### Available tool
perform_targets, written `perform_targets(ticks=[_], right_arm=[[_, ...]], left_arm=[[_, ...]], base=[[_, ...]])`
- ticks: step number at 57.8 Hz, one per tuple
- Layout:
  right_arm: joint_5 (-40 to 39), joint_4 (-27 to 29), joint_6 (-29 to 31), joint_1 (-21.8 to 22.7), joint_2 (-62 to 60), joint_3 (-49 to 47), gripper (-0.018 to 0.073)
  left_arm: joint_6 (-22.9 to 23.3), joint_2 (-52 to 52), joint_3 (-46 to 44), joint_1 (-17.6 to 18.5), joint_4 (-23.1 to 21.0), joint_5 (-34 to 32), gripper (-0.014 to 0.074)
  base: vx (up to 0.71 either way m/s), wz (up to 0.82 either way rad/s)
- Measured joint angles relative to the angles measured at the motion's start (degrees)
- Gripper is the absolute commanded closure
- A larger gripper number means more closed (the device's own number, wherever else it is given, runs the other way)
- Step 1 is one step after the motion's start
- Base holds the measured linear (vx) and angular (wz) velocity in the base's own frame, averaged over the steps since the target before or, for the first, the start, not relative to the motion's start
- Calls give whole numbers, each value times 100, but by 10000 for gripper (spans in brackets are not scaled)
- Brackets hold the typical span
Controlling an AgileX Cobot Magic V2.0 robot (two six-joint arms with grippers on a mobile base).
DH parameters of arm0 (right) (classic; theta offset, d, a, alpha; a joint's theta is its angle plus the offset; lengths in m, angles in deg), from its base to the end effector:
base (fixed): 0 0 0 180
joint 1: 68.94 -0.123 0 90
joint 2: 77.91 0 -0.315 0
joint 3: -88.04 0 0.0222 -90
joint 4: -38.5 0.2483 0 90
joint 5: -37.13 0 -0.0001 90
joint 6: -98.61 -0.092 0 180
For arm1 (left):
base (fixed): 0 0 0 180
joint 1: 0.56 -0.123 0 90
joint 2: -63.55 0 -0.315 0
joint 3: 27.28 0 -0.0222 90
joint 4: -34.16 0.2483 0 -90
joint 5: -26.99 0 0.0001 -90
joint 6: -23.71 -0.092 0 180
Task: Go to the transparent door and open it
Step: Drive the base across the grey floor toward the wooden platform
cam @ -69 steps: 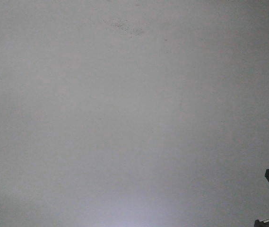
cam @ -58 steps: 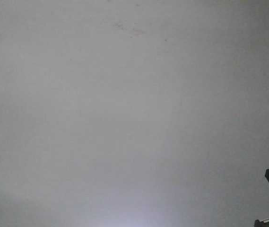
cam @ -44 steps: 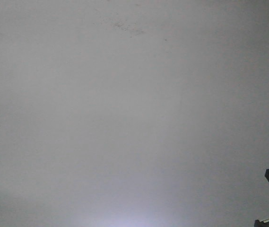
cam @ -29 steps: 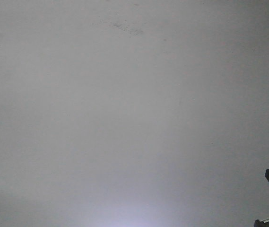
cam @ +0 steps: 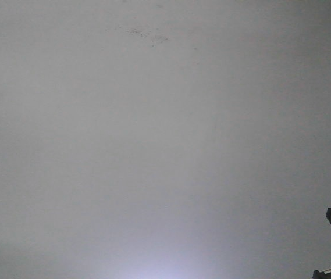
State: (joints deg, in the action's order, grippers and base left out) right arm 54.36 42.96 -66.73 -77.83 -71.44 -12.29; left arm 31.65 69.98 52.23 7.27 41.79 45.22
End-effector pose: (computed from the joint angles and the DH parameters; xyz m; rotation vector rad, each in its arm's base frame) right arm 0.0221 0.0056 0.1761 -0.3183 1.7749 0.0020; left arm 0.0226 0.0008 0.1756 0.0837 1.8139 -0.0677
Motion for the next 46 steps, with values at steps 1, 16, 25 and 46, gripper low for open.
perform_targets(ticks=[1,16,25,46], right_arm=[[0,0,0,0,0,0,560],[0,0,0,0,0,0,560],[0,0,0,0,0,0,560],[0,0,0,0,0,0,560]], left_arm=[[0,0,0,0,0,0,593],[0,0,0,0,0,0,593],[0,0,0,0,0,0,593],[0,0,0,0,0,0,593]], base=[[3,-8],[4,-6],[6,-9],[8,-20]])
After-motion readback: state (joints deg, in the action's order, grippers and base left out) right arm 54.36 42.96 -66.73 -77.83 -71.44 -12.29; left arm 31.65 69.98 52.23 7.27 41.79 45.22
